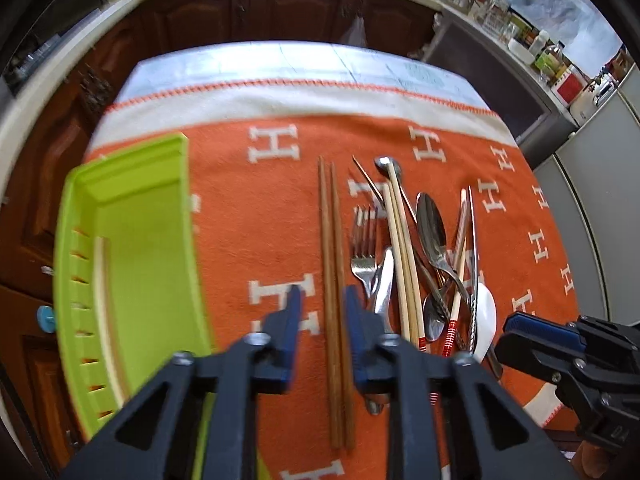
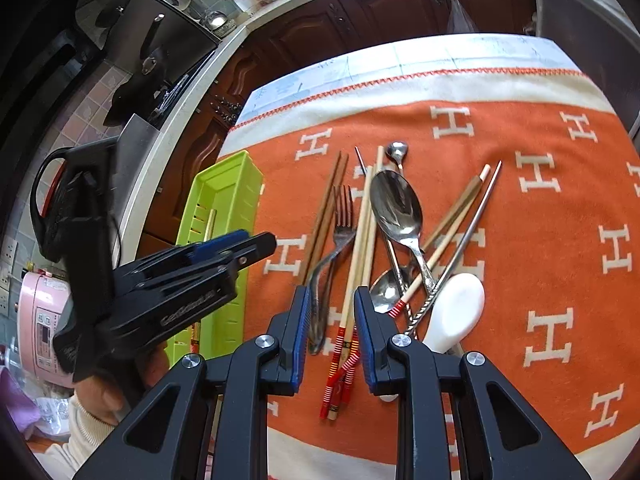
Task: Organize utensils
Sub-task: 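Move the left gripper back to the pile and grasp a brown chopstick, then place the brown chopstick in the green tray with the left gripper while the right reaches the pile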
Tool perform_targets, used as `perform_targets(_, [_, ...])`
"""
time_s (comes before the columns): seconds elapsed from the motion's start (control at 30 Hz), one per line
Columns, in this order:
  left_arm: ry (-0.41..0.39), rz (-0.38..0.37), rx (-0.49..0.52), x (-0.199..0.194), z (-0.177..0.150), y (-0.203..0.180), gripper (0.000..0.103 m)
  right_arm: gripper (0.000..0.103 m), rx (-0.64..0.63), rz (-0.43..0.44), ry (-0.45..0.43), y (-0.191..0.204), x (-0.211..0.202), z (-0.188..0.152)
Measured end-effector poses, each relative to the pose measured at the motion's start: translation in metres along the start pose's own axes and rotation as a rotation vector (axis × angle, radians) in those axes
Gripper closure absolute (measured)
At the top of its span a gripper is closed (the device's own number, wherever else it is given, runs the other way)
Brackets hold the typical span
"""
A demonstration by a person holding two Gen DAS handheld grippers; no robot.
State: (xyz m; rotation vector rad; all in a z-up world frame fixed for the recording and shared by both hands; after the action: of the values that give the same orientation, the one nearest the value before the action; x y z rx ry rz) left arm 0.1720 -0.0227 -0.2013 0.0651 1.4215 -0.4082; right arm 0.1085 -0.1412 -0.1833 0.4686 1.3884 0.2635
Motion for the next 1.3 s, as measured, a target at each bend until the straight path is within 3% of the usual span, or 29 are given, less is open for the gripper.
perform_targets(0.63, [0.094, 0.044, 0.044, 0.046, 0.006, -0.004, 0.094, 0.081, 0.0, 0.018, 0.034, -0.009, 0.026, 0.003])
perform_targets(0.9, [0.066, 0.086, 0.044, 0.049, 0.006, -0.007, 0.094, 0.081, -0.008, 0.016, 0.045, -0.008, 0.031, 0.002])
perform_targets(1.0, [0.043, 0.105, 0.039, 0.049, 0.004, -0.008, 0.099, 0.081, -0.008, 0.016, 0.051, -0.006, 0.034, 0.001])
perform_targets(1.3, [-0.002, 0.029, -0.042, 0.012, -0.003, 0.008, 0.099, 0.081, -0.008, 0.015, 0.057, -0.001, 0.038, 0.004])
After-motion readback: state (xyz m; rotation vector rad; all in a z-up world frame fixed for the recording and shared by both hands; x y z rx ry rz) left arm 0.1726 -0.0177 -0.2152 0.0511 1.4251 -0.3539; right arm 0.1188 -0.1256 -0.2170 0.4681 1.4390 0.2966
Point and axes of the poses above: each gripper's, at about its wrist camera, not at the fingertips, and x roughly the way its jaws point, y to its left, z to its top, the point moved 6 cm from there along x, roughly the way its jaws point, and after that the axes turned 12 degrees about y, right-handed, at the moved point
